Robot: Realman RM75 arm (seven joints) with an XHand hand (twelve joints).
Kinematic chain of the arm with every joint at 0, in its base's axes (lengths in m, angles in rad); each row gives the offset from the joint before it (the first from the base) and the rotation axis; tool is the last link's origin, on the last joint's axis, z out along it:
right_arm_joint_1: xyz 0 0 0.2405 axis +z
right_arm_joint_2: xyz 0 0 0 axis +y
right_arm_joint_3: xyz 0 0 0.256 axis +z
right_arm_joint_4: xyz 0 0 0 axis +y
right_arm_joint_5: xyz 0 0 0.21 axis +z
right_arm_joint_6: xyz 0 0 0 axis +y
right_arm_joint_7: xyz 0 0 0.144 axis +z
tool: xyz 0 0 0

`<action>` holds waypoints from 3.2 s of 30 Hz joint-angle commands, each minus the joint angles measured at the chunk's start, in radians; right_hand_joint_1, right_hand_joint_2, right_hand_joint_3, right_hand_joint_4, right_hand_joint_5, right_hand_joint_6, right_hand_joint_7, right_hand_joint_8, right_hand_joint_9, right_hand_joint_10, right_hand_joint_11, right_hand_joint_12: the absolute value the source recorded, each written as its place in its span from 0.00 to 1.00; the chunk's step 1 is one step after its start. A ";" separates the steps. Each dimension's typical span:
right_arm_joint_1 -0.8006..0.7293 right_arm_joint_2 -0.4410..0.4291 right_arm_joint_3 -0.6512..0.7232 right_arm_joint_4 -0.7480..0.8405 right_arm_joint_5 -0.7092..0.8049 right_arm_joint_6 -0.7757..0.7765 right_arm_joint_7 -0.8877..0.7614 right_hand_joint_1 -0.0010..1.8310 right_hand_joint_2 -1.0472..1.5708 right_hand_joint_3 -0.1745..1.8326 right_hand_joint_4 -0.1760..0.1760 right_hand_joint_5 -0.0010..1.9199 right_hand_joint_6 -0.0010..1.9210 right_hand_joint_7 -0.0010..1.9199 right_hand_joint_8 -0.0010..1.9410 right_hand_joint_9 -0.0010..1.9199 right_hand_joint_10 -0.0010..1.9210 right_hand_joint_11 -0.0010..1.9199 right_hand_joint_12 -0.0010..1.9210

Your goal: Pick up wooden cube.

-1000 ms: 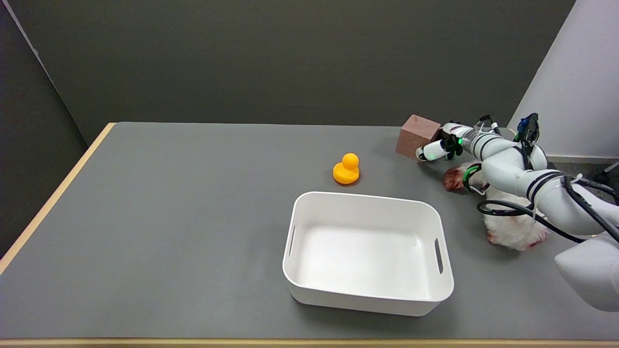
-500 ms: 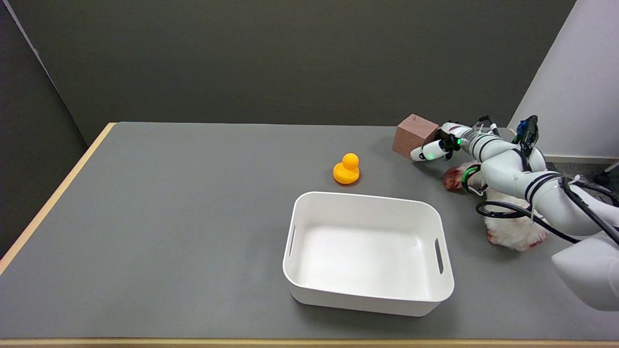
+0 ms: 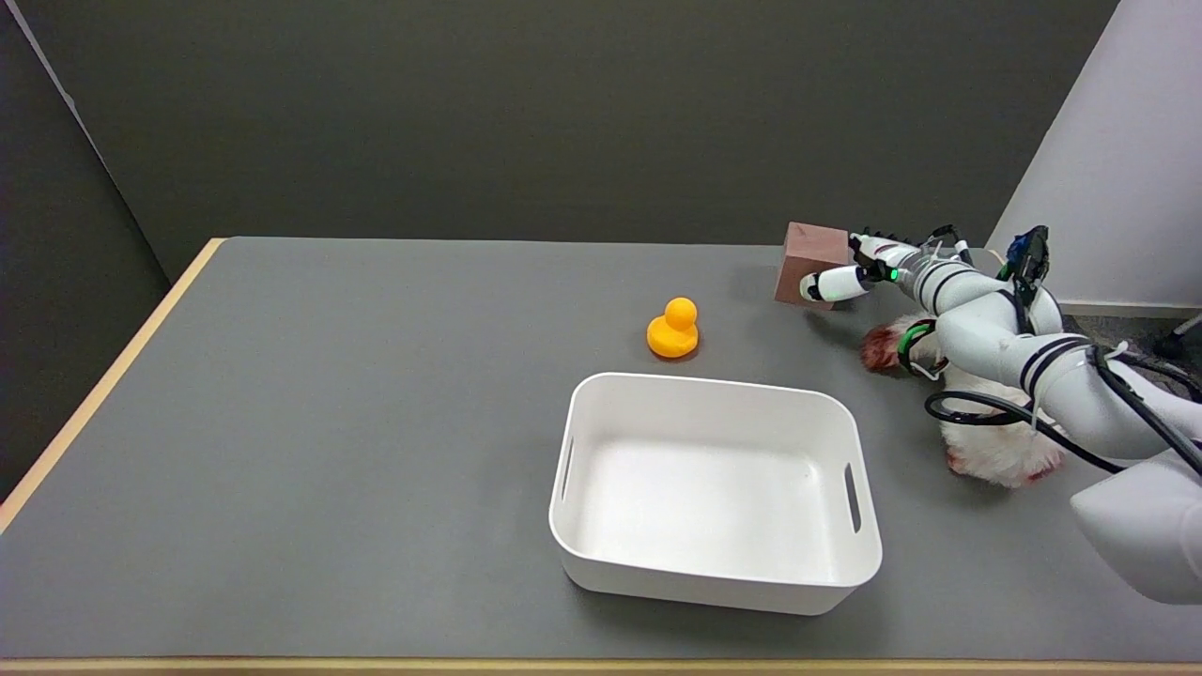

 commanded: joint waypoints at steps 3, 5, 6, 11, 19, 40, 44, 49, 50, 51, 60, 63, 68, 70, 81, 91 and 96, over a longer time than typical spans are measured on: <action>-0.003 0.009 0.009 0.029 -0.002 0.027 -0.004 0.22 0.62 0.50 0.00 0.00 0.00 0.00 0.00 0.00 0.07 0.00 0.50; 0.007 0.010 0.009 0.030 -0.003 0.039 -0.005 0.23 0.61 0.51 0.00 0.00 0.00 0.00 0.00 0.00 0.04 0.00 0.49; 0.015 0.010 0.009 0.031 -0.004 0.046 -0.006 0.23 0.61 0.50 0.00 0.00 0.00 0.00 0.00 0.00 0.03 0.00 0.48; 0.051 0.012 0.018 0.050 -0.069 0.062 -0.007 0.26 0.63 0.43 0.00 0.00 0.00 0.00 0.00 0.00 0.00 0.00 0.47; 0.061 0.018 0.058 0.134 -0.135 0.062 -0.007 0.28 0.63 0.43 0.00 0.00 0.00 0.00 0.00 0.00 0.00 0.00 0.46; 0.125 -0.022 -0.131 -0.040 -0.067 0.051 -0.007 0.26 0.61 0.52 0.13 0.00 0.03 0.00 0.00 0.00 0.00 0.00 0.39; 0.125 -0.022 -0.143 -0.040 -0.065 0.051 -0.007 0.25 0.61 0.52 0.17 0.00 0.04 0.00 0.00 0.00 0.00 0.00 0.33; 0.124 -0.022 -0.143 -0.028 -0.065 0.051 -0.007 0.25 0.60 0.52 0.19 0.00 0.05 0.00 0.00 0.00 0.00 0.00 0.32; 0.125 -0.022 -0.143 -0.028 -0.065 0.051 -0.007 0.25 0.60 0.52 0.19 0.00 0.05 0.00 0.00 0.00 0.00 0.00 0.32; 0.125 -0.022 -0.144 -0.028 -0.065 0.052 -0.007 0.24 0.60 0.52 0.19 0.00 0.05 0.00 0.00 0.00 0.00 0.00 0.32; 0.134 -0.025 -0.165 -0.042 -0.065 0.049 -0.007 0.24 0.60 0.52 0.21 0.00 0.05 0.00 0.00 0.00 0.00 0.00 0.32; 0.131 -0.022 -0.158 -0.064 -0.073 0.049 -0.014 0.24 0.61 0.52 0.21 0.01 0.04 0.00 0.00 0.00 0.00 0.00 0.33; 0.125 -0.024 -0.171 -0.058 -0.065 0.049 -0.007 0.27 0.61 0.53 0.24 0.02 0.07 0.00 0.04 0.00 0.02 0.00 0.33; 0.122 -0.024 -0.171 -0.058 -0.065 0.049 -0.007 0.27 0.60 0.53 0.25 0.02 0.09 0.00 0.05 0.00 0.05 0.00 0.35; 0.117 -0.024 -0.173 -0.058 -0.065 0.047 -0.005 0.33 0.60 0.54 0.22 0.02 0.13 0.02 0.08 0.00 0.12 0.00 0.37; 0.116 -0.025 -0.176 -0.054 -0.067 0.057 -0.006 0.42 0.66 0.54 0.31 0.14 0.27 0.24 0.27 0.16 0.45 0.06 0.66; 0.109 -0.024 -0.176 -0.049 -0.072 0.060 -0.003 0.46 0.74 0.44 0.37 0.25 0.58 0.35 0.47 0.27 0.57 0.15 0.75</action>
